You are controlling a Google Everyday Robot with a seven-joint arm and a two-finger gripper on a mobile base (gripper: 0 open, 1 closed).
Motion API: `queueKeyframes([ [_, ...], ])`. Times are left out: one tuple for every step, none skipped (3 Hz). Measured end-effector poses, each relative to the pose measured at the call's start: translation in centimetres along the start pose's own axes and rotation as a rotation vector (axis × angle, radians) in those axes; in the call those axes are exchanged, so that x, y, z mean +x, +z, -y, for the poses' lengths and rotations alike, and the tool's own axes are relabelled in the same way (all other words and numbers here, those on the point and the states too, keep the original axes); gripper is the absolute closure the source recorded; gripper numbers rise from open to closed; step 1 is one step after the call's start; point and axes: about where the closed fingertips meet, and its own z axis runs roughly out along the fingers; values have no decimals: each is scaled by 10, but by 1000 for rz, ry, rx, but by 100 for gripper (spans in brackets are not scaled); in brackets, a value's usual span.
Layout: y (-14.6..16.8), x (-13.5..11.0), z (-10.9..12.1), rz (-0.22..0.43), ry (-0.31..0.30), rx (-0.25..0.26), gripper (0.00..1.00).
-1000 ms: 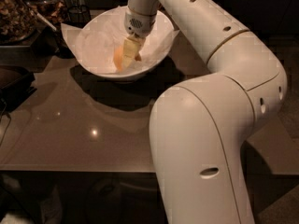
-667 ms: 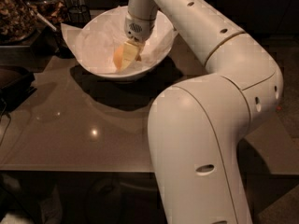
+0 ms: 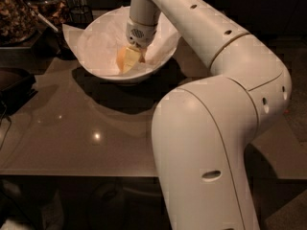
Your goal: Pick orange from white bowl
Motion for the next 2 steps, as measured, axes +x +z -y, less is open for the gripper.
queueKeyframes([
  [-2, 0, 0, 4, 1, 0, 58],
  [-3, 0, 0, 4, 1, 0, 81],
])
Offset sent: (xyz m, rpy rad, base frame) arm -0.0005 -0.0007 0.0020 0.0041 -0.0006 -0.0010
